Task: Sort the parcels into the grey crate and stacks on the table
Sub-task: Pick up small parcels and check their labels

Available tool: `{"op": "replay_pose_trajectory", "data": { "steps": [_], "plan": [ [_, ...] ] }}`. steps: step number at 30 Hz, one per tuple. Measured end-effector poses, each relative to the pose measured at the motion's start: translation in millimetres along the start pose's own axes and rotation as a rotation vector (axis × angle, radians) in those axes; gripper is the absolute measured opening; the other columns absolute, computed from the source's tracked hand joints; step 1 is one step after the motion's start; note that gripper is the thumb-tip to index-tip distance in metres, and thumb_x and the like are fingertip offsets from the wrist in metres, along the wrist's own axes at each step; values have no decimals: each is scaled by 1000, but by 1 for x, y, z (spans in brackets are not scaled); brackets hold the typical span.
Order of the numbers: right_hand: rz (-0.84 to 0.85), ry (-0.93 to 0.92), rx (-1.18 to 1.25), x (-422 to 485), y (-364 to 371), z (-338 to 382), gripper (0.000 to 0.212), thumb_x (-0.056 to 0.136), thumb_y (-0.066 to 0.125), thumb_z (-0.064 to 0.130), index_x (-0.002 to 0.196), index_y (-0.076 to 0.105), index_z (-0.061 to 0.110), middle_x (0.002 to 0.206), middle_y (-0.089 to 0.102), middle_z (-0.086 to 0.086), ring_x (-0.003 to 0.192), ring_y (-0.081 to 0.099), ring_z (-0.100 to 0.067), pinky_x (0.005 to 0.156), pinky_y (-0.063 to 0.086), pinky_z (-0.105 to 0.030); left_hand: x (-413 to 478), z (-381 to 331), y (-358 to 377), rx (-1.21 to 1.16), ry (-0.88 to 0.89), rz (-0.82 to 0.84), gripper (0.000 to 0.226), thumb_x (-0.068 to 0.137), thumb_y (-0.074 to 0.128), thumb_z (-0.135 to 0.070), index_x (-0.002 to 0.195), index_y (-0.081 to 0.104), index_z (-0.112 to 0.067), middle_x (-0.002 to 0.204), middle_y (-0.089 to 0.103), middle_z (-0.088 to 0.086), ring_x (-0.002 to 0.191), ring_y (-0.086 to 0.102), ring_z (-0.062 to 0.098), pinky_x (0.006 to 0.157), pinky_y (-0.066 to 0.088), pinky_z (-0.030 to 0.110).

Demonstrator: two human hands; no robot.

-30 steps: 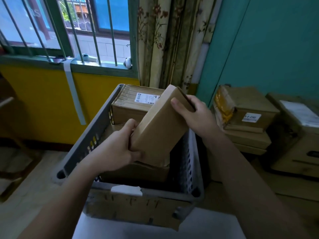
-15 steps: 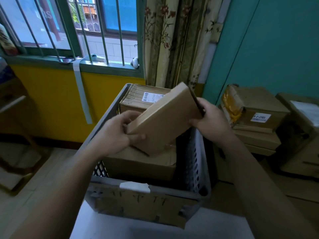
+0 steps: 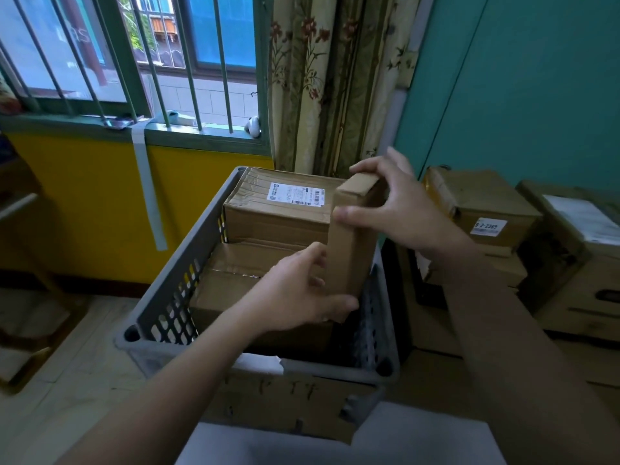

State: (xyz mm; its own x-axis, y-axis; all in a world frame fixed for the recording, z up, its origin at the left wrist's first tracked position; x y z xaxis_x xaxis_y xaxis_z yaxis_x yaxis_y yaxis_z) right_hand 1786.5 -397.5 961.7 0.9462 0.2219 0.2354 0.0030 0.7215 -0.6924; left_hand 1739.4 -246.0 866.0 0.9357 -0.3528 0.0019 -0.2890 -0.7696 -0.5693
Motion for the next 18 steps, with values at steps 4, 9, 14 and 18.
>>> {"op": "replay_pose_trajectory", "data": {
  "steps": [4, 9, 14, 18],
  "plan": [
    [248, -68, -114, -3, 7, -2, 67, 70, 86, 32, 126, 49, 33, 164, 1, 7, 148, 14, -19, 105, 24, -28, 3, 2, -13, -132, -9, 80, 80, 78, 77, -40, 148, 37, -37, 138, 52, -9, 112, 65, 9, 95, 57, 37],
    [469, -70, -294, 1, 32, -20, 64, 70, 86, 26, 120, 47, 34, 161, -1, 11, 147, 16, -24, 103, 33, -31, 3, 15, -18, -185, -48, -14, 72, 85, 77, -23, 147, 42, -31, 137, 55, -6, 107, 67, 8, 97, 56, 41],
    [644, 28, -563, 9, 64, -54, 68, 66, 87, 34, 118, 42, 34, 161, -5, 0, 145, 17, -30, 109, 38, -43, -2, 23, -16, -137, -78, -45, 63, 86, 75, -29, 143, 47, -30, 133, 55, -7, 104, 65, 4, 93, 57, 35],
    [714, 80, -811, 18, 89, -77, 80, 57, 87, 49, 118, 36, 36, 146, 21, -11, 140, 20, -35, 116, 23, -50, -5, 26, -13, -91, -97, -46, 61, 88, 74, -34, 142, 47, -30, 131, 55, -10, 102, 64, -1, 85, 57, 24]
  ]
}}
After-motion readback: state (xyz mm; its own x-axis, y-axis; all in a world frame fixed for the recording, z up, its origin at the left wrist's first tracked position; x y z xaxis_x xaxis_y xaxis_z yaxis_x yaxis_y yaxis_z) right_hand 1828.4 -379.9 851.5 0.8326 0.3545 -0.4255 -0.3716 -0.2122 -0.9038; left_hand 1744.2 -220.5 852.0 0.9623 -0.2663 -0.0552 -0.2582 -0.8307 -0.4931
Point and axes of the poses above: each hand's wrist, its own x-axis towards the middle knuckle, its own y-axis out of the palm, z = x × y, the point moved 6 cm from there along x, towards the middle knuckle
